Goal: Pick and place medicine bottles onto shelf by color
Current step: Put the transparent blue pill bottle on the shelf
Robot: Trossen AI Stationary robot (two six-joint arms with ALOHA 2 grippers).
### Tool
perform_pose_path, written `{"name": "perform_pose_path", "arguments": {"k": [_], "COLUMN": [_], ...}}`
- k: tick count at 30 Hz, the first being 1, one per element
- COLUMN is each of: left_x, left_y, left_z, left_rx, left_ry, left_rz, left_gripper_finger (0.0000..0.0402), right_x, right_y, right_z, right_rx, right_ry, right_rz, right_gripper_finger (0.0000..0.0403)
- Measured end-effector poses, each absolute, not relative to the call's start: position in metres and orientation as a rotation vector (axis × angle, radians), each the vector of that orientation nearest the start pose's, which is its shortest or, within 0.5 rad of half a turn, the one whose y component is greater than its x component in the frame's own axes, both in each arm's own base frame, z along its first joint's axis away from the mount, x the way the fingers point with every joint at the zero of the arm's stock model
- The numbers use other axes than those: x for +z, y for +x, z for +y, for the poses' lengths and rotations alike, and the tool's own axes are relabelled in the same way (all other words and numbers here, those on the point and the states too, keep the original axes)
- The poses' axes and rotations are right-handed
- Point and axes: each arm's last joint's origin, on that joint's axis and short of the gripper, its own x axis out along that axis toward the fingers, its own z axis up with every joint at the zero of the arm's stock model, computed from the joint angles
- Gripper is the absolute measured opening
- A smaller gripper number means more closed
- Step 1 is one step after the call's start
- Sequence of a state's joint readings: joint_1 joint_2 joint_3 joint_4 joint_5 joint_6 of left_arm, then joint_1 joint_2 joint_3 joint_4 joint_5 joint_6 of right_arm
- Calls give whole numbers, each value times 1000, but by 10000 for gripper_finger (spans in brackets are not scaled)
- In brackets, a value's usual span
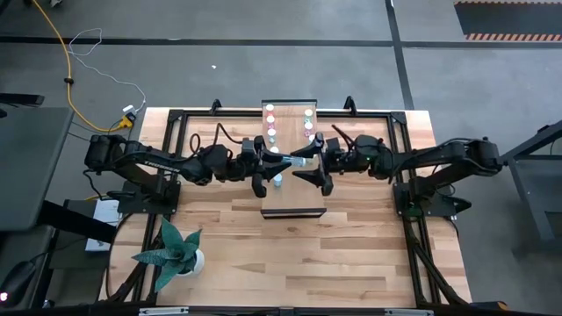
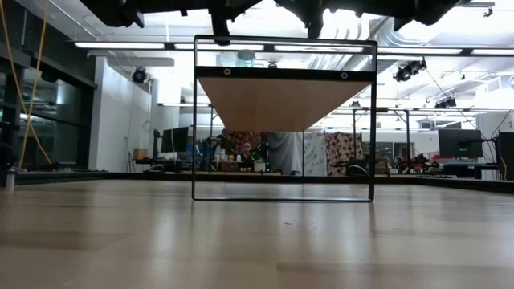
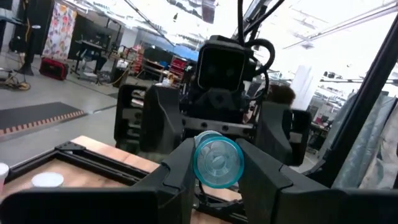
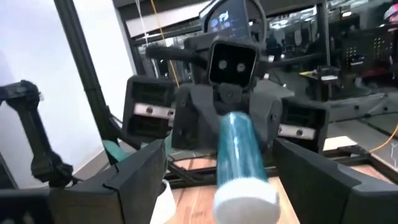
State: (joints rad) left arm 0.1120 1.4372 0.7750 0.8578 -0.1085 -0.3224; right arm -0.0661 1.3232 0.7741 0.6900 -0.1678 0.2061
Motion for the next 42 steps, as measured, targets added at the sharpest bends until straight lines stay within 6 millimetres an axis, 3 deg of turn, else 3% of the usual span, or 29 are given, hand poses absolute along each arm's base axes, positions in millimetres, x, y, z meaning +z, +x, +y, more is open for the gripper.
{"name": "perform_pose_path", "arguments": {"k": [8, 28, 42], "left_x": [282, 281, 281], "left_y": [307, 307, 307], "left_z": [38, 38, 37], "left_rx": [185, 191, 173], "left_ry": [-319, -317, -269], "left_rz": [-240, -238, -221], "left_gripper_finger": [86, 99, 99], "right_x": [295, 293, 296], "right_y": [289, 289, 286], "right_z": [-14, -14, -14], "right_rx": [116, 109, 104], "right_ry": [189, 189, 176], "right_rz": [-103, -94, -87], "right_gripper_finger": [273, 95, 89]}}
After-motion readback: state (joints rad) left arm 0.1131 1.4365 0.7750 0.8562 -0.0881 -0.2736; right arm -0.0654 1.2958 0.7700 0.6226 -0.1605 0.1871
